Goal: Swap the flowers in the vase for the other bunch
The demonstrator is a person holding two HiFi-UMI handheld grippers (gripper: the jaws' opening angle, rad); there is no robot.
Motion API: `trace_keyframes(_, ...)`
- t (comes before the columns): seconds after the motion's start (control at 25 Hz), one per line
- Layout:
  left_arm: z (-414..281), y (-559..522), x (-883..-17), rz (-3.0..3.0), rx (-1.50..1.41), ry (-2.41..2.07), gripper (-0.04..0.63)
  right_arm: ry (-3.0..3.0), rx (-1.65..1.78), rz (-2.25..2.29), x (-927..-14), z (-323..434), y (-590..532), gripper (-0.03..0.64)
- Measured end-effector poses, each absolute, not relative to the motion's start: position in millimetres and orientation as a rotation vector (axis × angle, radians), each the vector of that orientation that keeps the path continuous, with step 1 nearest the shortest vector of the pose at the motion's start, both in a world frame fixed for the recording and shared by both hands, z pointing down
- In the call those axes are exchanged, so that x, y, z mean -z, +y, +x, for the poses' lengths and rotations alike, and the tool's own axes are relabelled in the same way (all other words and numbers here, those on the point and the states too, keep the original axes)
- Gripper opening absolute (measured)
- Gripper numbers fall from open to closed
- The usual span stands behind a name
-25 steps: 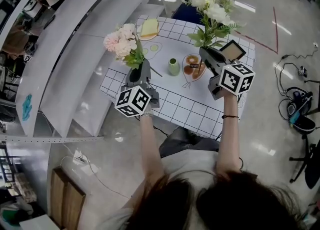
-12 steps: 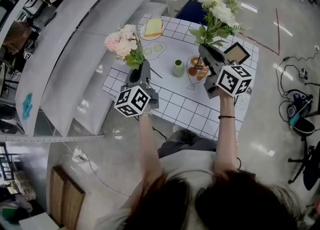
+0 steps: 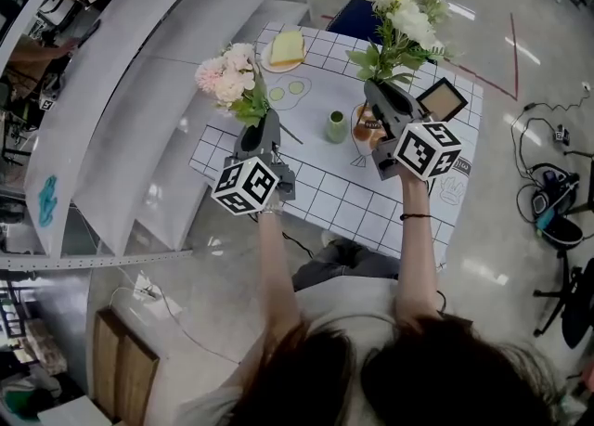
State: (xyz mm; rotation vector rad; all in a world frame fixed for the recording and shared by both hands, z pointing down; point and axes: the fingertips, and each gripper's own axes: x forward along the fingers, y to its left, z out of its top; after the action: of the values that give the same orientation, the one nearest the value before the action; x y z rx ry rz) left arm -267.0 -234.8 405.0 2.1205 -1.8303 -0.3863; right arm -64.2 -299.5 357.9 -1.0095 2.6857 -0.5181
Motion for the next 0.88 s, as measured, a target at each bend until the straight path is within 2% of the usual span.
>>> trace_keyframes(0.88, -289.4, -251.0, -411.9, 2.15, 0.37, -1.779, 0.078, 2.666, 0.316, -1.104, -357.6, -99.0, -305.0, 0.041)
